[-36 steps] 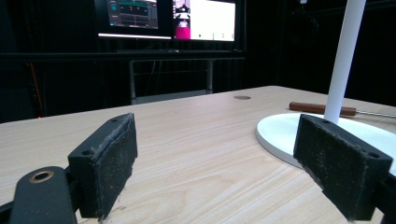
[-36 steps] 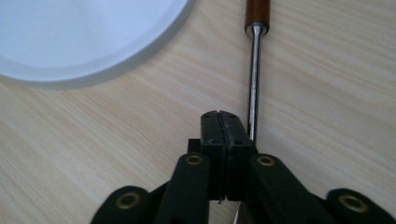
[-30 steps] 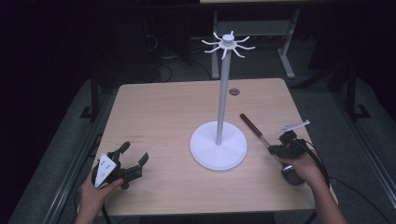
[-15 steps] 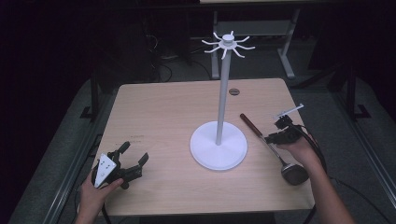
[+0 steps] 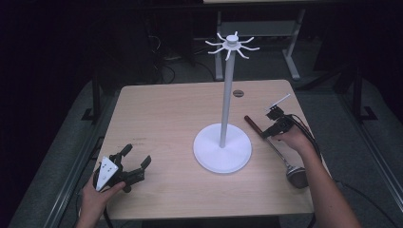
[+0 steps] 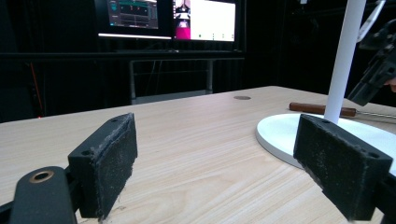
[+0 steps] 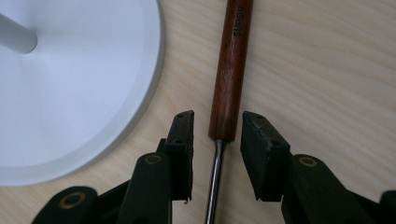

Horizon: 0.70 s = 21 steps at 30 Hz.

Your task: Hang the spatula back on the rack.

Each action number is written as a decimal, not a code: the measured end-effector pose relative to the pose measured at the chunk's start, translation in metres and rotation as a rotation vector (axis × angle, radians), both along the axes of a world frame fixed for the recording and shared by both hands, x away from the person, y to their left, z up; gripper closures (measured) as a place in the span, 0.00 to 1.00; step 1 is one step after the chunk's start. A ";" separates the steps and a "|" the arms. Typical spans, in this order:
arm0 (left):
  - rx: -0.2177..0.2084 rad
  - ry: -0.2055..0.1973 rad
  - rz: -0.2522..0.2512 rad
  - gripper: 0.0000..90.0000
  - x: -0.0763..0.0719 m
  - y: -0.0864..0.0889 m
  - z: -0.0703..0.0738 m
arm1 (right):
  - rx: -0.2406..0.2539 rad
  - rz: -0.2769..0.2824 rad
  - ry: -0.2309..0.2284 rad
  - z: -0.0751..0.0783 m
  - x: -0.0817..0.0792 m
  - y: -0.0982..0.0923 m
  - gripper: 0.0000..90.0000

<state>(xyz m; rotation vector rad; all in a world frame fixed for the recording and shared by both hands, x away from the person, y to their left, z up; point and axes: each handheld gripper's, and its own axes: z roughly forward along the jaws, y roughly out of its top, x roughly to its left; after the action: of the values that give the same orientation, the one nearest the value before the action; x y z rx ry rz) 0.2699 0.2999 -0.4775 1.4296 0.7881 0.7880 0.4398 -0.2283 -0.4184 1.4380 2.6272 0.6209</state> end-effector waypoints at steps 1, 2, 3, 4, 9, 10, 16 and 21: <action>0.000 0.000 0.000 0.14 0.000 0.000 0.000 | -0.009 0.000 0.002 -0.001 0.002 0.001 0.70; 0.002 0.000 -0.001 0.14 0.000 0.000 0.000 | -0.016 0.003 0.006 -0.002 0.004 0.002 0.69; 0.001 0.000 0.000 0.14 0.000 0.000 0.000 | -0.021 0.004 0.014 -0.003 0.007 0.003 0.69; -0.001 0.000 0.000 0.14 0.000 0.000 0.000 | -0.024 0.005 0.016 -0.004 0.009 0.004 0.68; -0.002 0.000 -0.001 0.14 0.000 0.000 0.000 | -0.043 0.007 0.042 -0.011 0.016 0.007 0.68; -0.002 0.000 -0.001 0.14 0.000 0.000 0.000 | -0.049 0.009 0.048 -0.014 0.018 0.008 0.68; 0.001 0.000 -0.002 0.14 0.000 0.000 0.000 | -0.063 0.011 0.061 -0.020 0.021 0.012 0.69; 0.002 0.000 -0.003 0.14 0.000 0.000 0.000 | -0.078 0.021 0.070 -0.023 0.022 0.014 0.71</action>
<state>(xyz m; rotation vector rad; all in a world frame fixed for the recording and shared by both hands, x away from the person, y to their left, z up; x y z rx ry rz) 0.2699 0.2999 -0.4775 1.4322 0.7854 0.7867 0.4615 -0.2138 -0.4416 1.4375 2.6903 0.4720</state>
